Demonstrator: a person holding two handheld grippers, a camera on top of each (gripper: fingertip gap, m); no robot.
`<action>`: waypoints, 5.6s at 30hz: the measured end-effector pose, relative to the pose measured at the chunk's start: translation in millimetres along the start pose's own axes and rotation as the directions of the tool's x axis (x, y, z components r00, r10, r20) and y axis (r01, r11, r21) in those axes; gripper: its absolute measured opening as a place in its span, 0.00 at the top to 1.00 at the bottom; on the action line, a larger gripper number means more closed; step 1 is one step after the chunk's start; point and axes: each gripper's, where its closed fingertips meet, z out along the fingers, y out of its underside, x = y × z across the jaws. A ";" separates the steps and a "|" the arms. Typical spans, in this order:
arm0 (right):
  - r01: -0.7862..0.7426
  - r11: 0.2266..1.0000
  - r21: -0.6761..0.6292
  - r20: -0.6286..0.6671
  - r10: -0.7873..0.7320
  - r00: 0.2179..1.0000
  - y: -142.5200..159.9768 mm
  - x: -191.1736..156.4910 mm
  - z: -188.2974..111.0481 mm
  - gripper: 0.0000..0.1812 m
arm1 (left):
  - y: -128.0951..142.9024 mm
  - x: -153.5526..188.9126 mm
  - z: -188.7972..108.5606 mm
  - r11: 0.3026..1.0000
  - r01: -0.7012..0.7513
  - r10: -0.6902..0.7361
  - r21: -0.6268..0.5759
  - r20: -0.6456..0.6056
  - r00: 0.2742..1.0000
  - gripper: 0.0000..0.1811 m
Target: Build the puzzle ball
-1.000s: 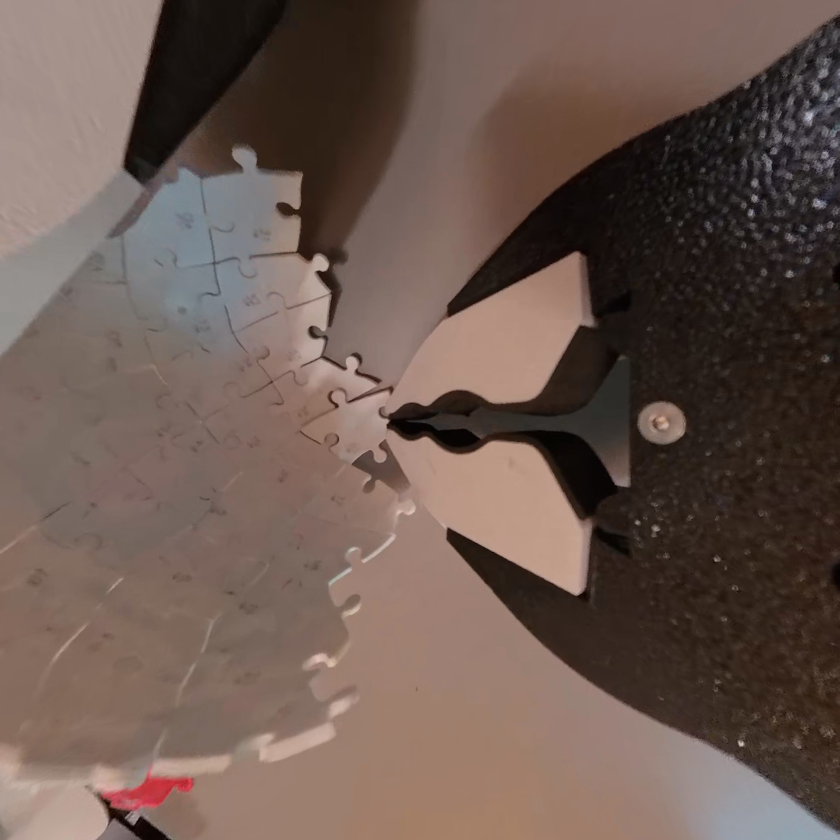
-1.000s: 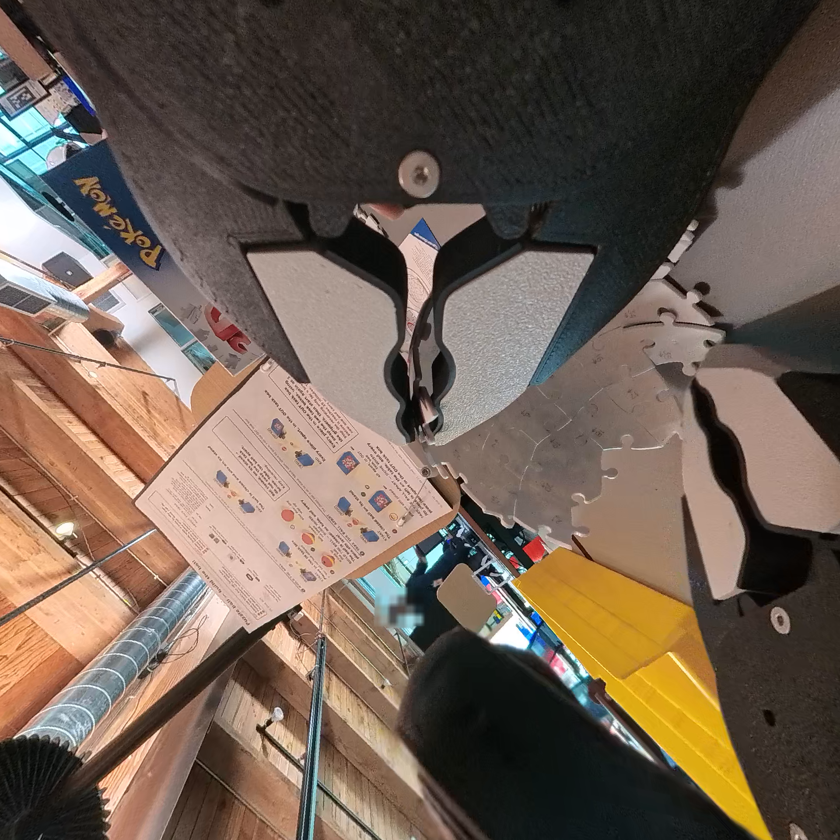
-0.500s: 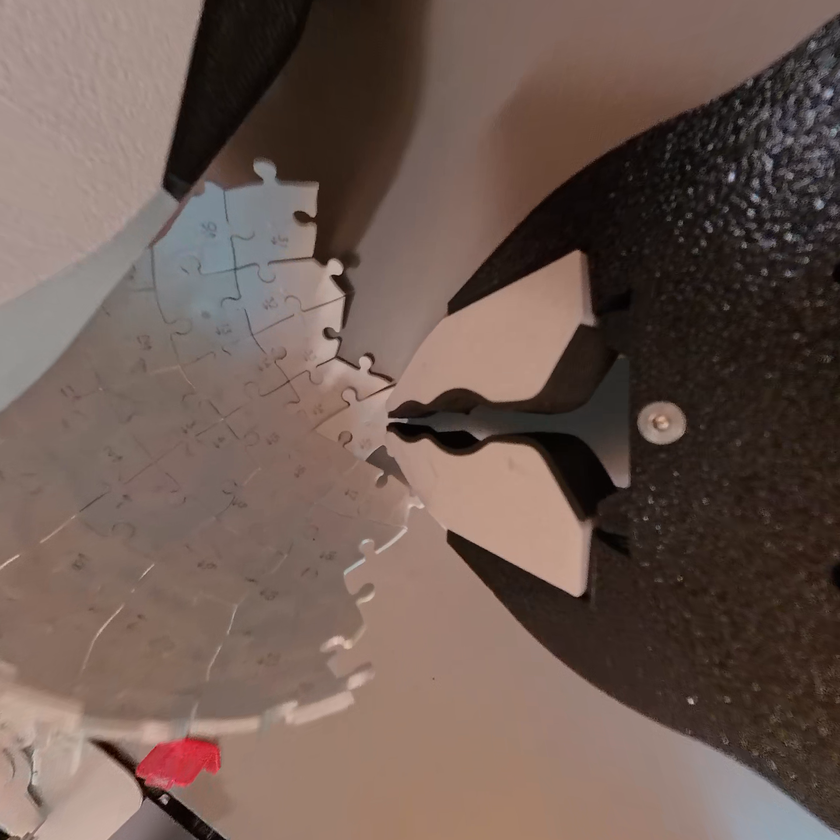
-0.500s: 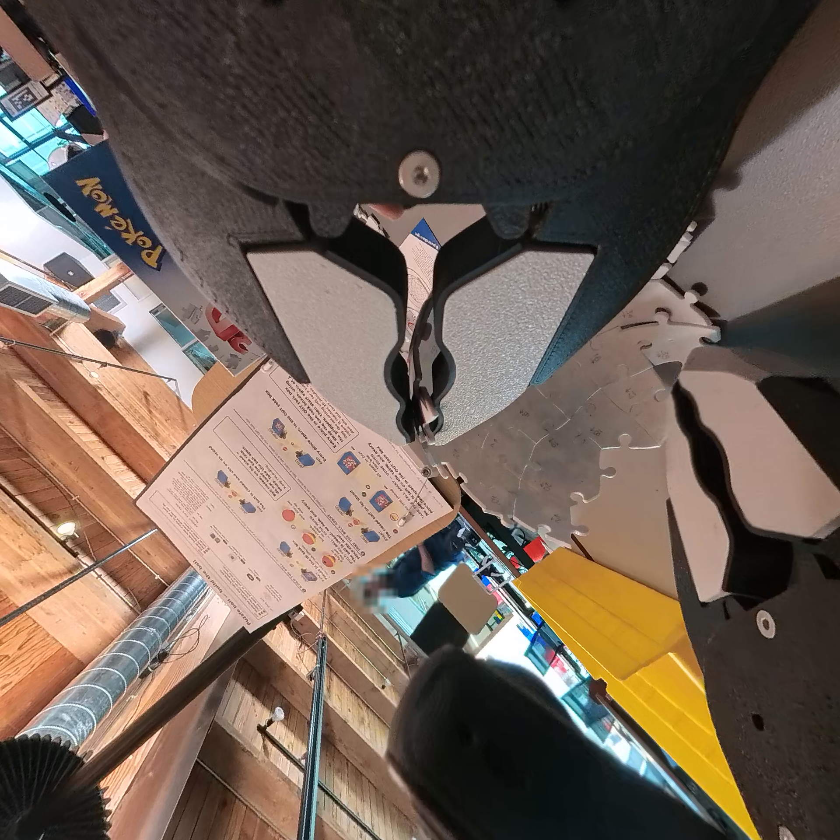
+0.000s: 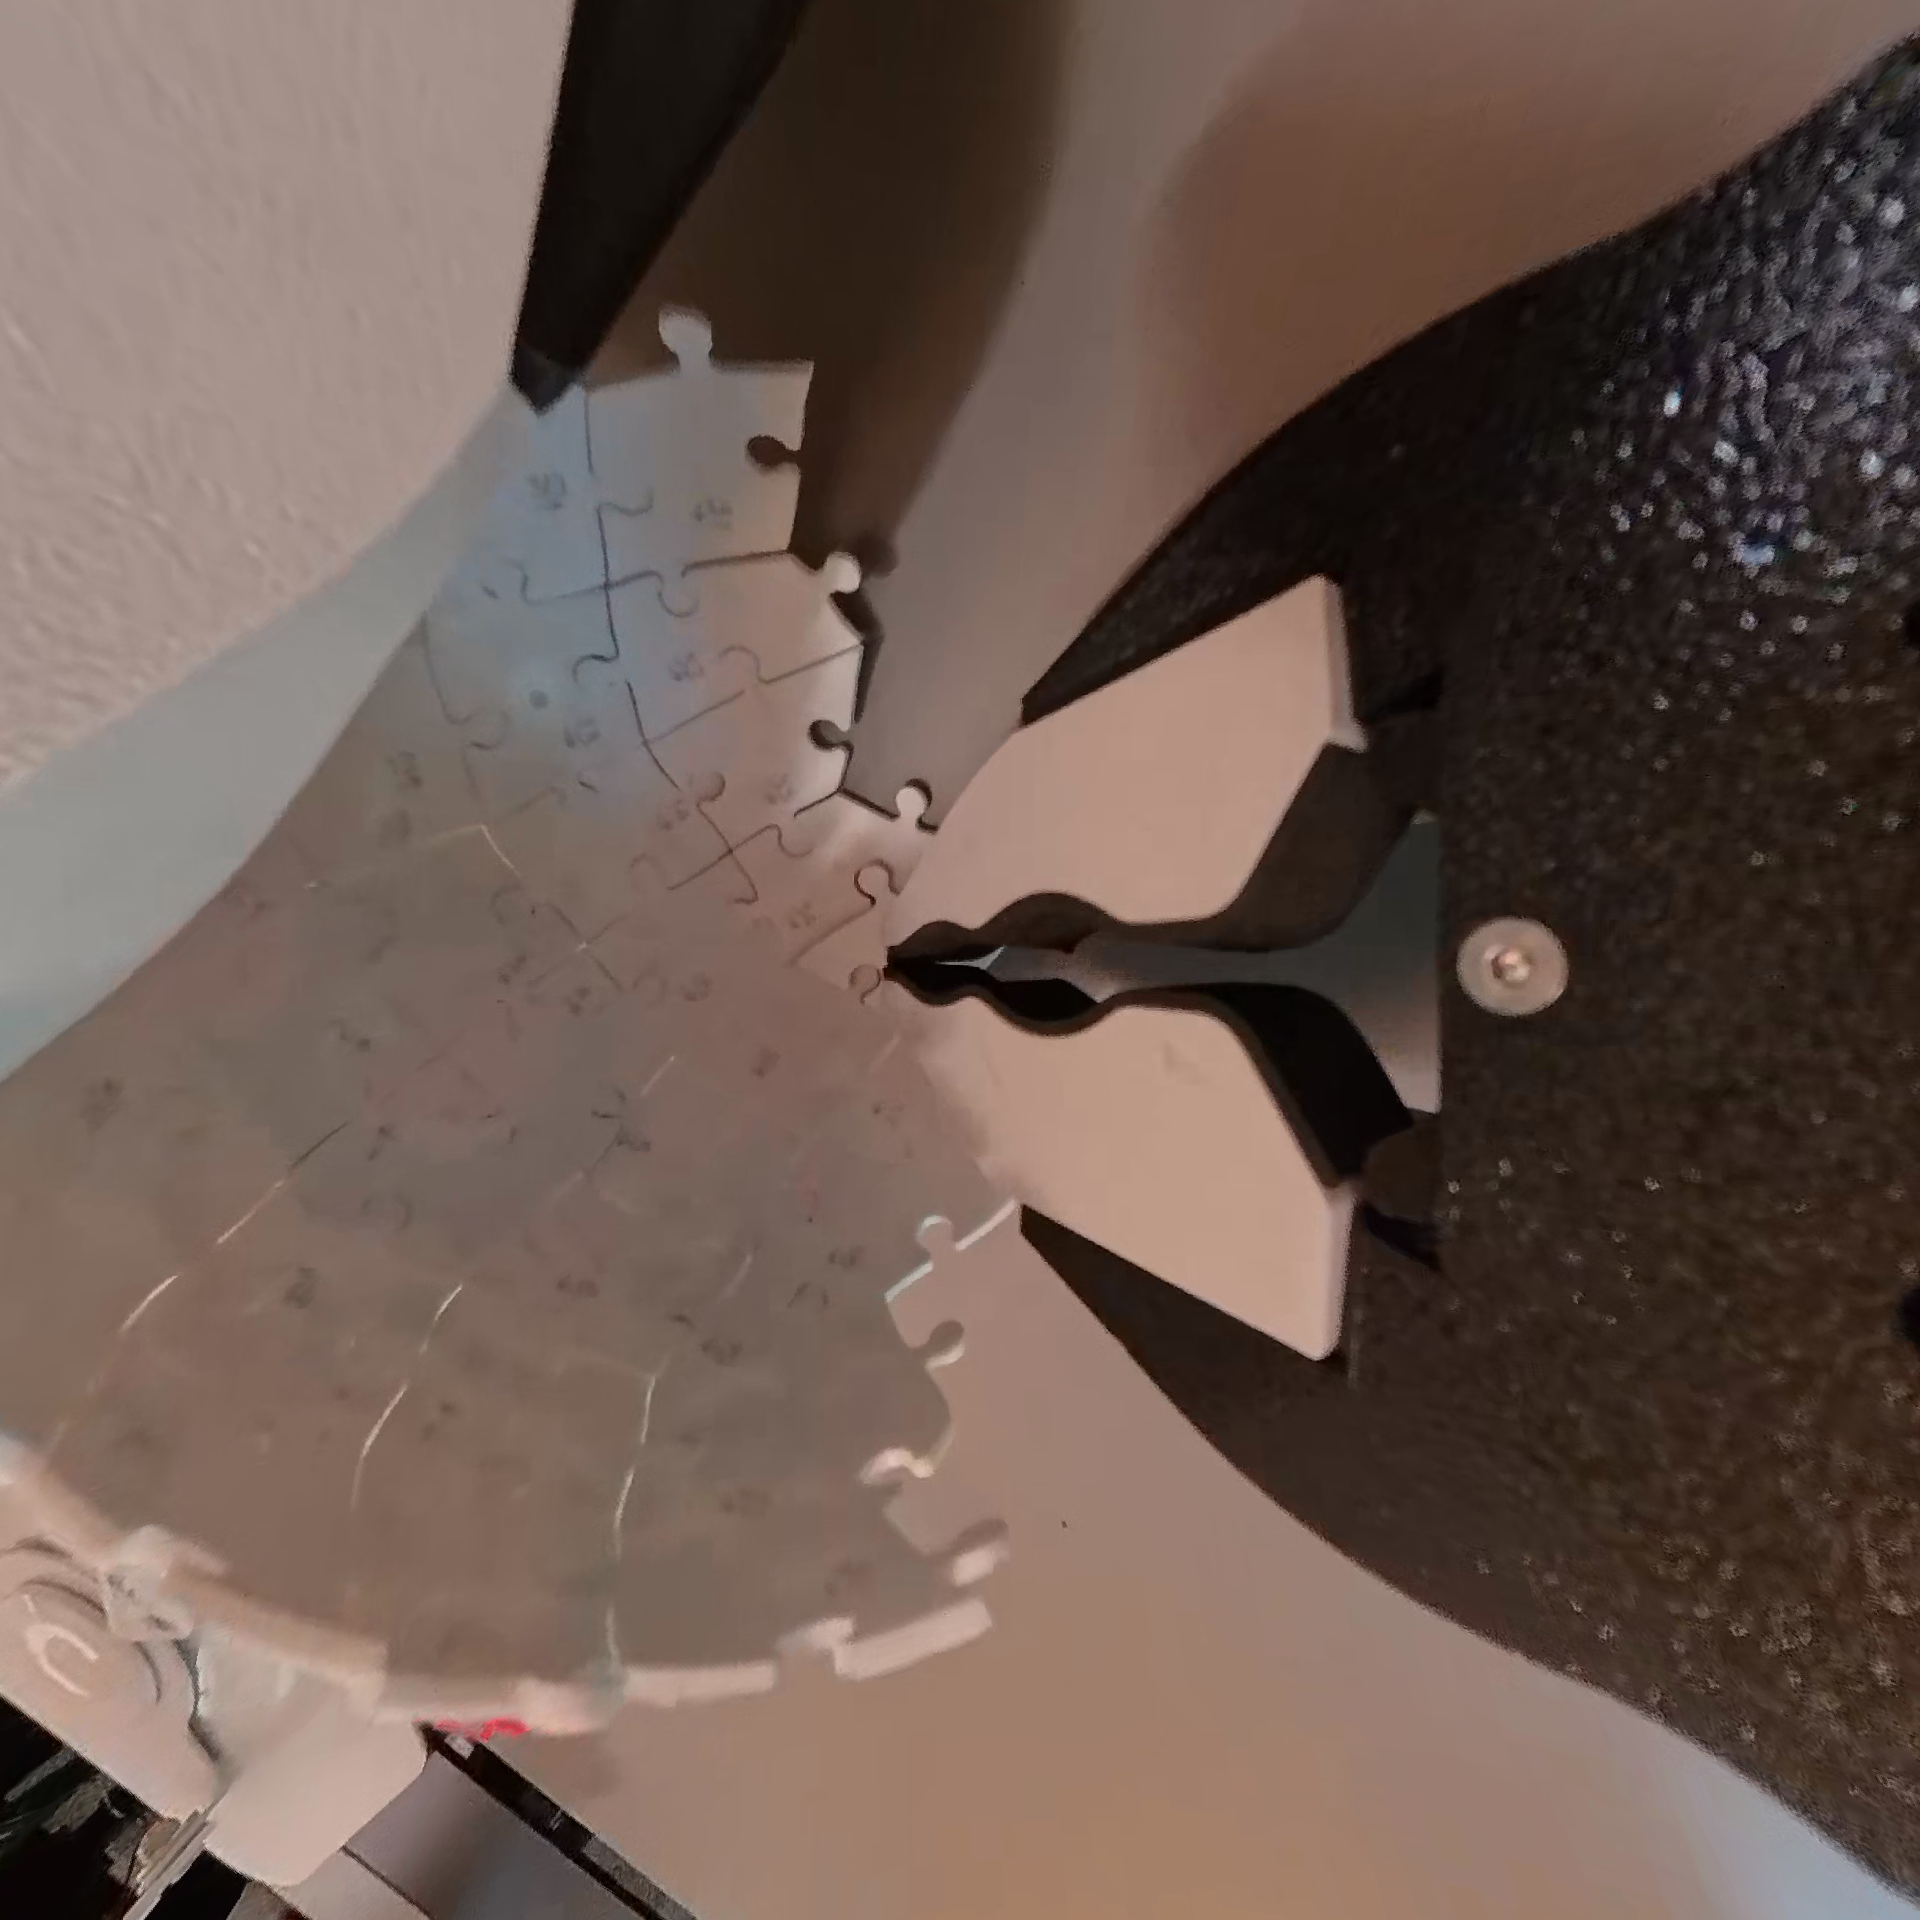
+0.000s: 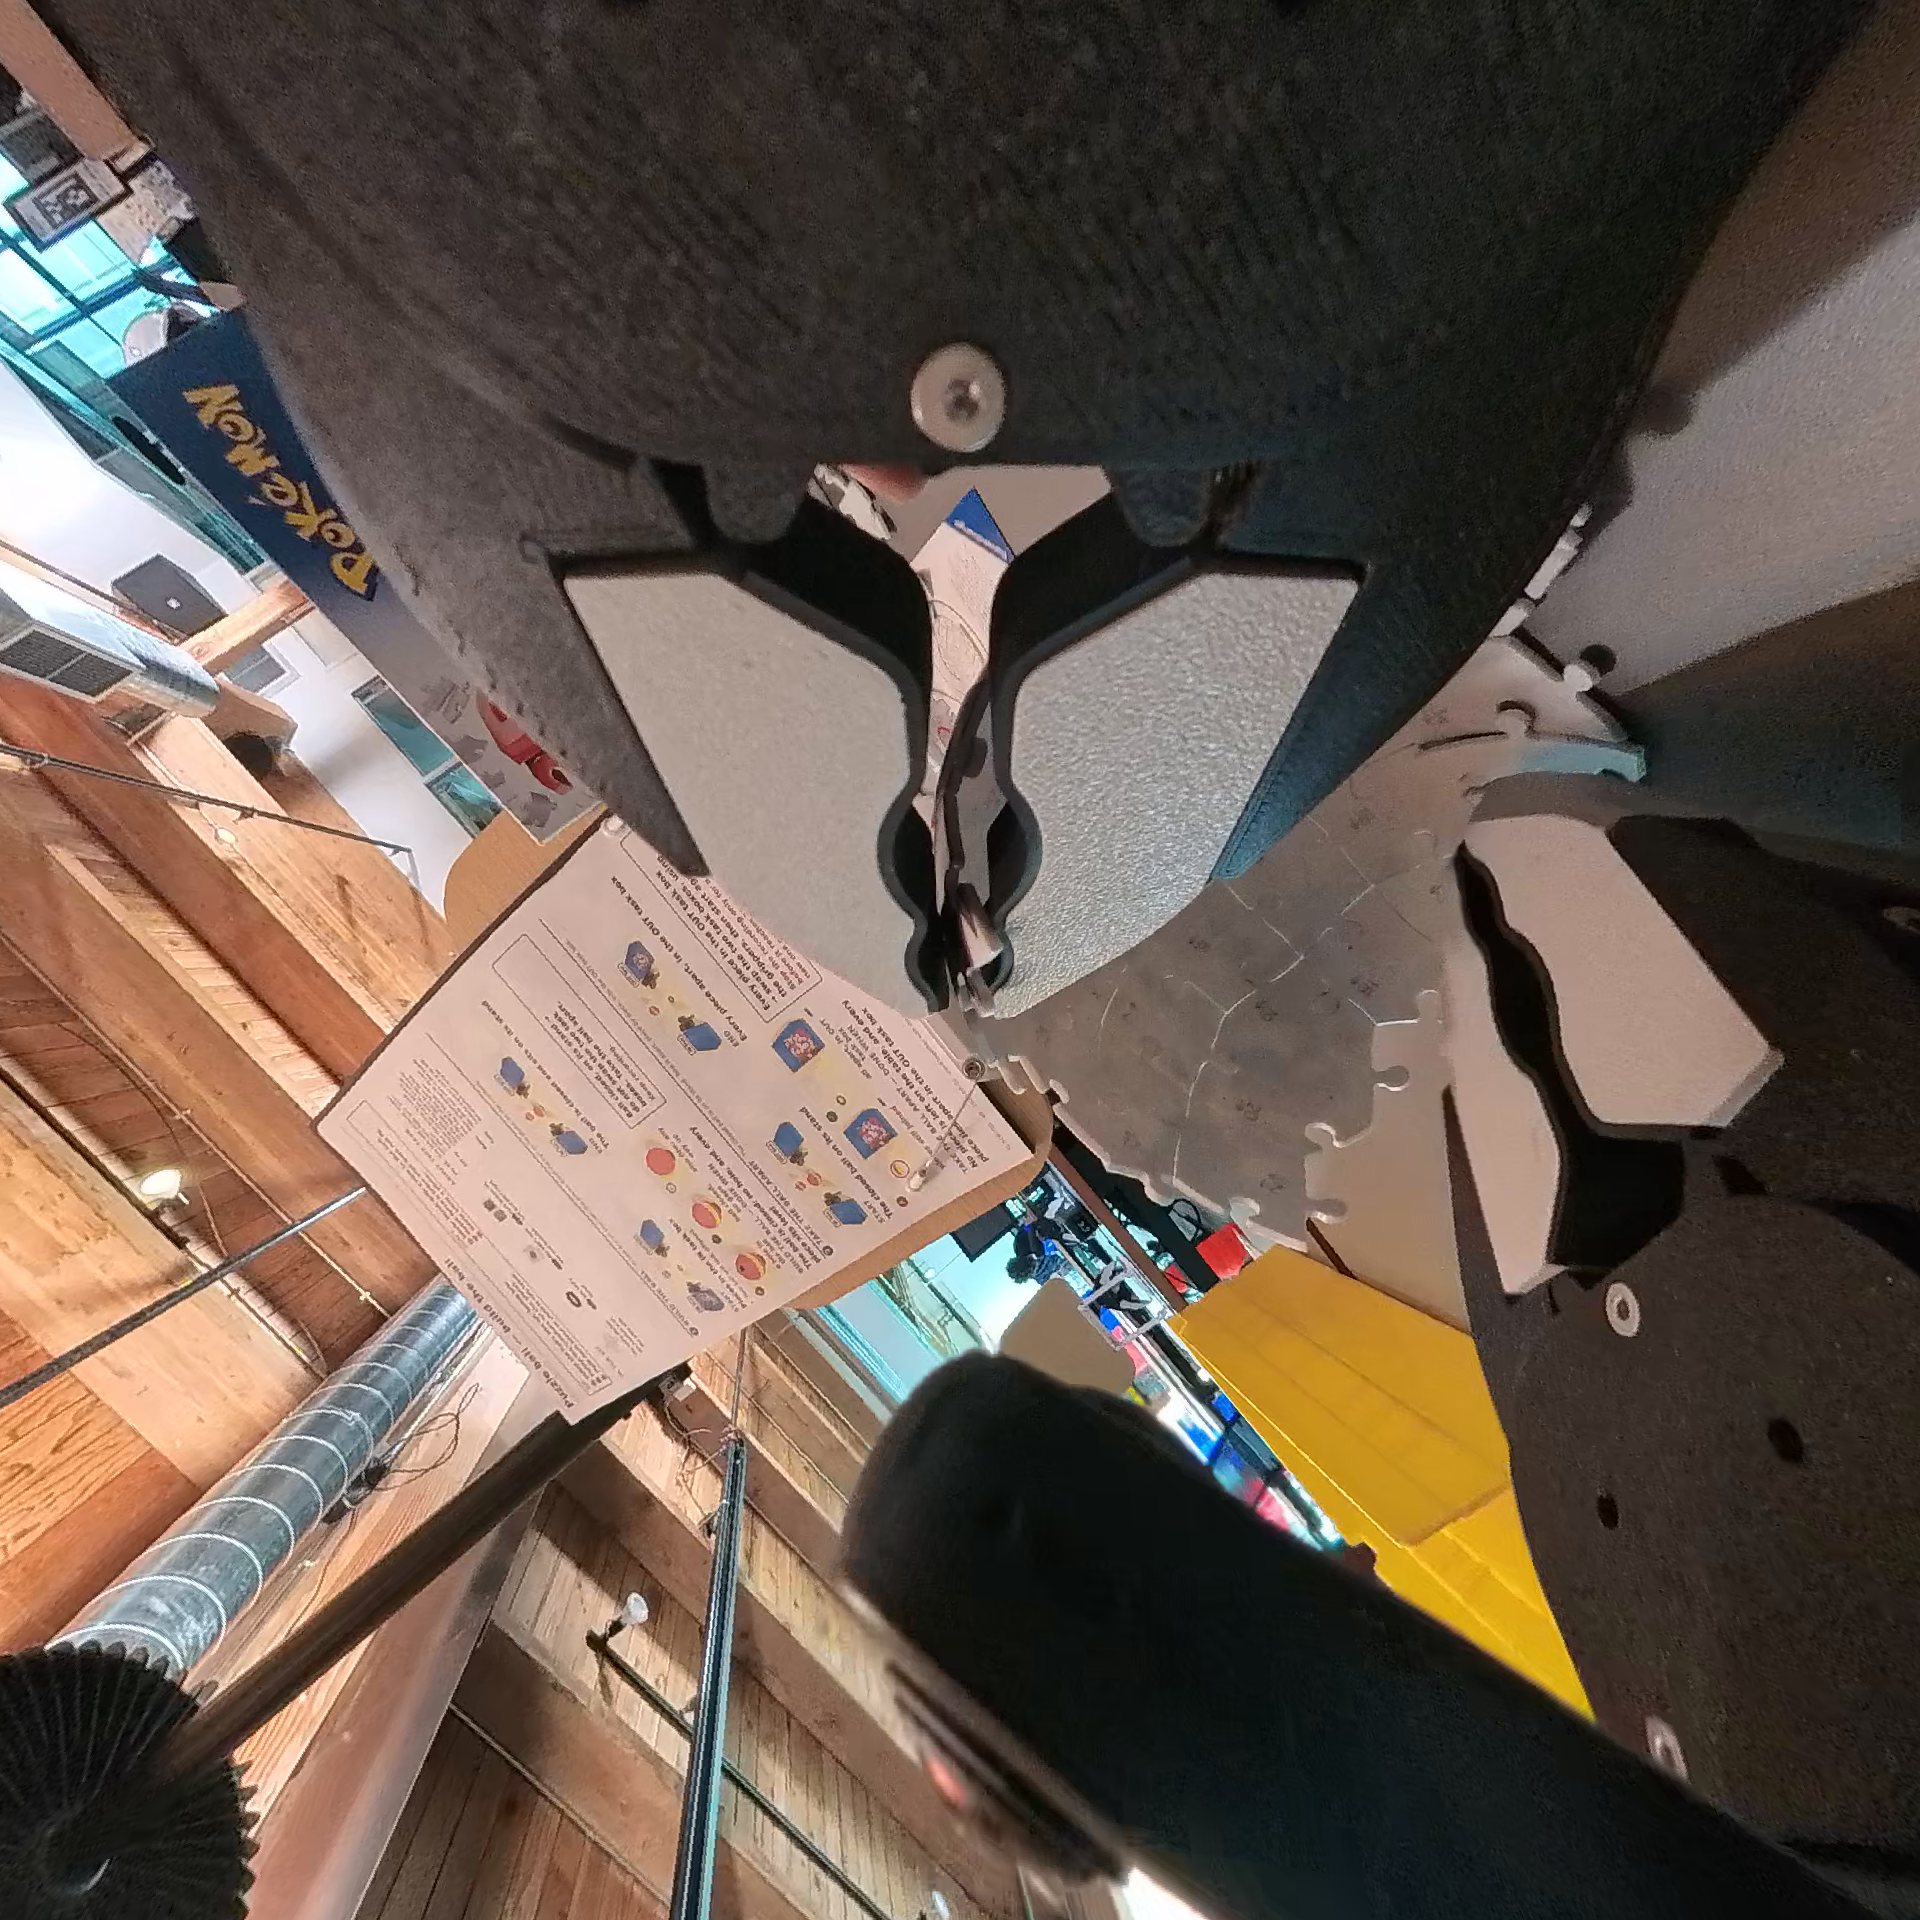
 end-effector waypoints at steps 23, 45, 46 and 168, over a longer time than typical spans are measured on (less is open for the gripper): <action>-0.005 1.000 0.029 0.022 0.004 1.000 -6.0 -5.3 -0.5 0.97 | 0.9 1.1 3.0 0.999 -0.020 0.018 -0.049 -0.039 0.999 1.00; -0.025 1.000 0.003 0.016 0.025 1.000 -0.8 -4.5 0.3 0.97 | 2.6 0.2 3.8 0.987 0.068 -0.079 -0.149 -0.069 0.994 1.00; -0.022 1.000 0.000 0.015 0.022 1.000 -0.3 -4.4 0.6 0.97 | 2.6 0.1 3.8 0.986 0.066 -0.077 -0.153 -0.068 0.995 1.00; -0.231 0.972 -0.048 0.015 0.232 0.973 8.2 5.4 -16.8 0.98 | -18.5 20.1 11.0 0.984 0.166 -0.168 -0.070 -0.027 0.985 1.00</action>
